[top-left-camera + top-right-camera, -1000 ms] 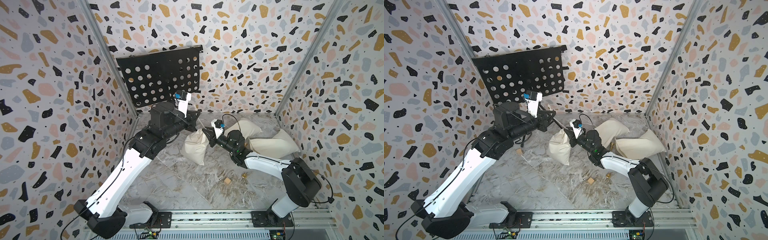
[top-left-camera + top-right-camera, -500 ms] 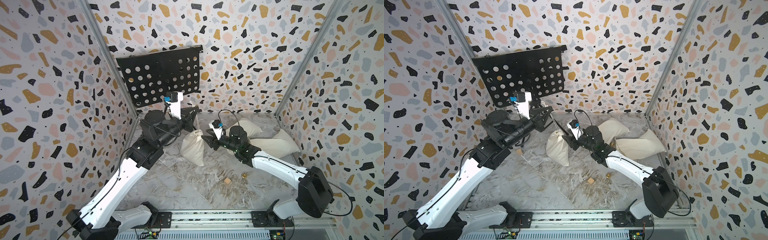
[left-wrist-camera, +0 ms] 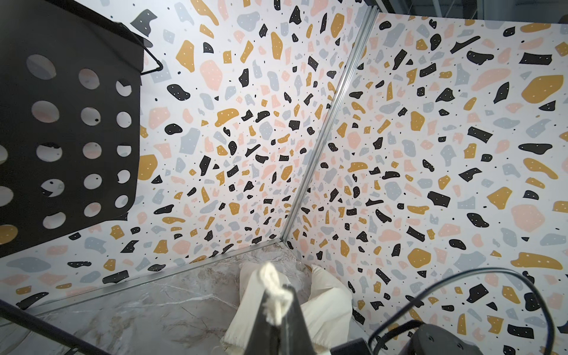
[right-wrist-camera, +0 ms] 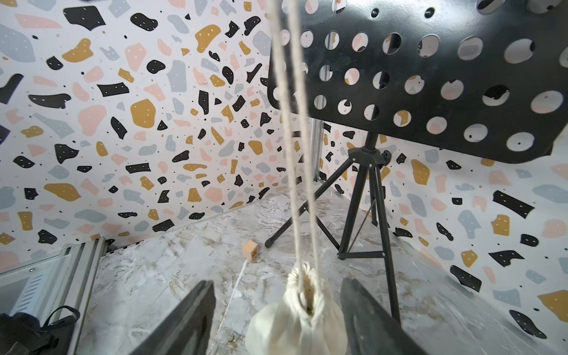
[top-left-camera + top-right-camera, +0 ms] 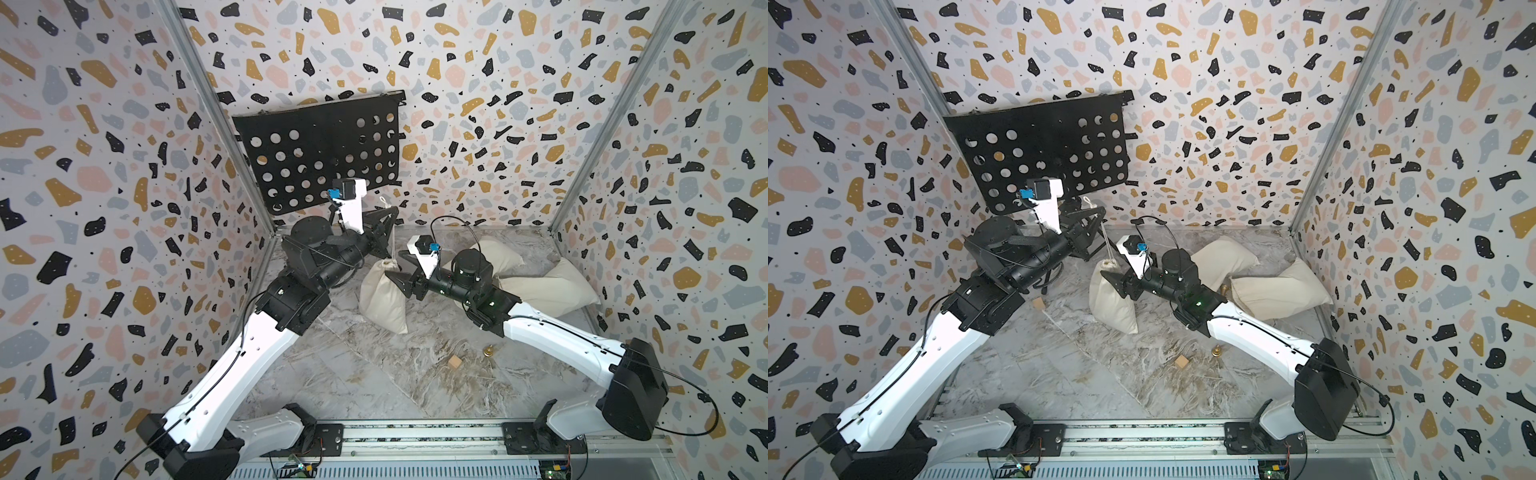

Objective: Close the soil bag
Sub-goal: Frap the soil bag at the center of the board, then adjust the soil bag at the center of the board.

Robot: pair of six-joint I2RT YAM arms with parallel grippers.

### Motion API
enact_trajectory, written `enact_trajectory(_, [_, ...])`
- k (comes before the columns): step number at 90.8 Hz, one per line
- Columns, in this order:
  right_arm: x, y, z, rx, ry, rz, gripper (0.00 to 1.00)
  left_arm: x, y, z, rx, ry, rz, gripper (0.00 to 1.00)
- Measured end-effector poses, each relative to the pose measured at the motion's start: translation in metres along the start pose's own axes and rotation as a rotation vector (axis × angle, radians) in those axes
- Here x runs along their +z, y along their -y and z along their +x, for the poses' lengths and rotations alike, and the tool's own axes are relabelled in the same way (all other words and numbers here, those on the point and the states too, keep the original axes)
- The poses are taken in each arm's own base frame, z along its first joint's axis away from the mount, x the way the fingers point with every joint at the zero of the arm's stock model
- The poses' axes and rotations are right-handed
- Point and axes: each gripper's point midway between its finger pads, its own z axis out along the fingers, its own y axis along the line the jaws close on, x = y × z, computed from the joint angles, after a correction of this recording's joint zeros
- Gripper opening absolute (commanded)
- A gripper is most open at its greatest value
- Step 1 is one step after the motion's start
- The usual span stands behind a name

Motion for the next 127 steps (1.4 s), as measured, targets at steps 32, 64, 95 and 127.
enact_trajectory(32, [0.023, 0.028, -0.014, 0.036, 0.022, 0.217, 0.21, 0.000, -0.005, -0.003, -0.006, 0.015, -0.031, 0.00])
enact_trajectory(64, [0.028, 0.062, 0.019, 0.063, 0.003, 0.526, 0.05, -0.002, -0.030, 0.004, 0.007, -0.032, -0.177, 0.00])
enact_trajectory(95, [0.018, 0.105, -0.017, -0.027, 0.002, 0.381, 0.05, -0.018, -0.058, -0.001, 0.079, -0.117, -0.317, 0.00])
enact_trajectory(127, [0.045, 0.088, 0.033, -0.047, -0.068, 0.234, 0.10, -0.037, -0.061, 0.013, 0.082, -0.194, -0.345, 0.00])
